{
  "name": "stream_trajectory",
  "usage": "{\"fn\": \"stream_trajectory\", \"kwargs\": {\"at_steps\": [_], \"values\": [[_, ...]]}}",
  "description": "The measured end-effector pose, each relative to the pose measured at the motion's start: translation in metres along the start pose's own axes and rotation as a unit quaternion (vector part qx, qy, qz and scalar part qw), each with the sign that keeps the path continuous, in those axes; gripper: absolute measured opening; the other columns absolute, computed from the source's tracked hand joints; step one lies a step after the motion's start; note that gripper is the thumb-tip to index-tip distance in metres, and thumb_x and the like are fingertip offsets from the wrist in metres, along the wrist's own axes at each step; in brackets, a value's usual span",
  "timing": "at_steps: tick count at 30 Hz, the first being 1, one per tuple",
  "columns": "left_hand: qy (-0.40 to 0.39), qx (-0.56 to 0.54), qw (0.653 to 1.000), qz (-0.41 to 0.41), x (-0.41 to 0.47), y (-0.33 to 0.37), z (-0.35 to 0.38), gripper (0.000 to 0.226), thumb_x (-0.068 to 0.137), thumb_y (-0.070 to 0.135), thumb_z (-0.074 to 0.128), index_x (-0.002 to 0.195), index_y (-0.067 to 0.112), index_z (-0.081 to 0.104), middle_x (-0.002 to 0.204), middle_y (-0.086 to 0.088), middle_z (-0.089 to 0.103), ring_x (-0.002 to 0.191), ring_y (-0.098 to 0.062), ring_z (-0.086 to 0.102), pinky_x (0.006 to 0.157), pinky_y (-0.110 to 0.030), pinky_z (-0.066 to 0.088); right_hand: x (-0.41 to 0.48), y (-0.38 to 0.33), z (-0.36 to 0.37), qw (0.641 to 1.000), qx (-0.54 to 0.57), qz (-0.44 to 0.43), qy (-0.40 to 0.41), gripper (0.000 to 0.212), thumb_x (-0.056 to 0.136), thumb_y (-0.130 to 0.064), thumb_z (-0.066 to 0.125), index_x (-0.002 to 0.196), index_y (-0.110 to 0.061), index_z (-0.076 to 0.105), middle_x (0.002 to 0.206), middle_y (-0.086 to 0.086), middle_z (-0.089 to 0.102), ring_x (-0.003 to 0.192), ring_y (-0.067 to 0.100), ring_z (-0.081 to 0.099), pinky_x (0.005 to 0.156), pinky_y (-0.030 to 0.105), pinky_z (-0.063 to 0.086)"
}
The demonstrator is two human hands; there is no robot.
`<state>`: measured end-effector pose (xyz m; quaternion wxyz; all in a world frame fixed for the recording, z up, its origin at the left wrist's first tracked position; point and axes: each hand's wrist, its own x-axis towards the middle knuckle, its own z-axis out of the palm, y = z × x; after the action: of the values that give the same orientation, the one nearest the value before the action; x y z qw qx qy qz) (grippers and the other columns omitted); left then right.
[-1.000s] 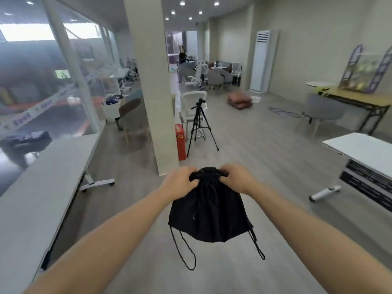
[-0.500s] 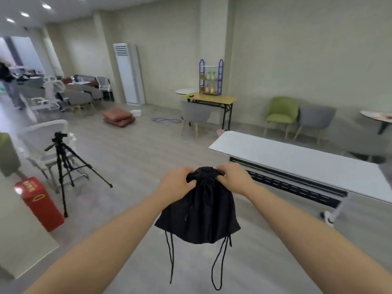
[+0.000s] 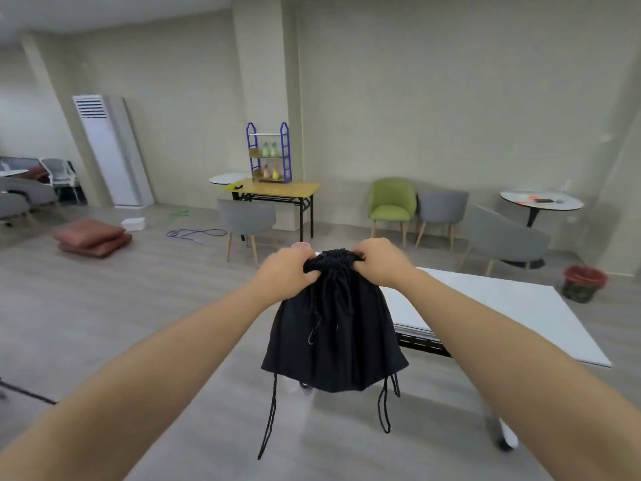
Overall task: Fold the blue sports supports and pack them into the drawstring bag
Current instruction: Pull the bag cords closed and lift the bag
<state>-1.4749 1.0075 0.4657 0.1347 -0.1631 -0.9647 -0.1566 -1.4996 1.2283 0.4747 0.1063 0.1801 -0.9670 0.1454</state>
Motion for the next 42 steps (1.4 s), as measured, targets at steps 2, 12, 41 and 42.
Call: {"fn": "stream_trajectory", "kwargs": {"at_steps": [2, 12, 41, 42], "values": [[0.006, 0.003, 1.000, 0.002, 0.049, -0.002, 0.007, 0.017, 0.089, 0.039, 0.061, 0.098, 0.024, 0.062, 0.095, 0.003, 0.068, 0.086, -0.022, 0.065, 0.077, -0.043, 0.056, 0.038, 0.025, -0.005, 1.000, -0.006, 0.010, 0.013, 0.025, 0.089, -0.026, 0.057, 0.065, -0.023, 0.050, 0.076, 0.003, 0.059, 0.082, 0.032, 0.059, 0.065, 0.040, 0.051], [0.021, -0.023, 0.999, 0.044, 0.291, -0.043, 0.066, 0.022, 0.090, 0.037, 0.060, 0.109, 0.027, 0.064, 0.103, 0.000, 0.072, 0.096, -0.026, 0.066, 0.081, -0.043, 0.056, 0.225, 0.143, 0.007, 0.994, -0.053, 0.047, 0.087, 0.015, 0.088, -0.024, 0.053, 0.088, -0.018, 0.066, 0.094, 0.009, 0.070, 0.090, 0.037, 0.064, 0.068, 0.038, 0.048], [-0.292, -0.115, 0.949, -0.027, 0.659, -0.206, 0.403, 0.009, 0.086, 0.032, 0.061, 0.085, 0.029, 0.053, 0.087, 0.003, 0.066, 0.081, -0.020, 0.059, 0.070, -0.030, 0.049, 0.552, 0.461, 0.287, 0.969, 0.065, 0.131, -0.200, 0.010, 0.085, -0.026, 0.054, 0.082, -0.021, 0.062, 0.084, -0.004, 0.067, 0.082, 0.024, 0.060, 0.074, 0.039, 0.052], [-0.300, -0.117, 0.946, -0.030, 0.669, -0.210, 0.410, 0.008, 0.086, 0.033, 0.060, 0.086, 0.029, 0.054, 0.088, 0.003, 0.066, 0.081, -0.019, 0.060, 0.068, -0.030, 0.048, 0.560, 0.465, 0.292, 0.964, 0.075, 0.143, -0.211, 0.010, 0.086, -0.026, 0.054, 0.082, -0.022, 0.063, 0.084, -0.004, 0.067, 0.082, 0.023, 0.060, 0.074, 0.039, 0.053]]}}
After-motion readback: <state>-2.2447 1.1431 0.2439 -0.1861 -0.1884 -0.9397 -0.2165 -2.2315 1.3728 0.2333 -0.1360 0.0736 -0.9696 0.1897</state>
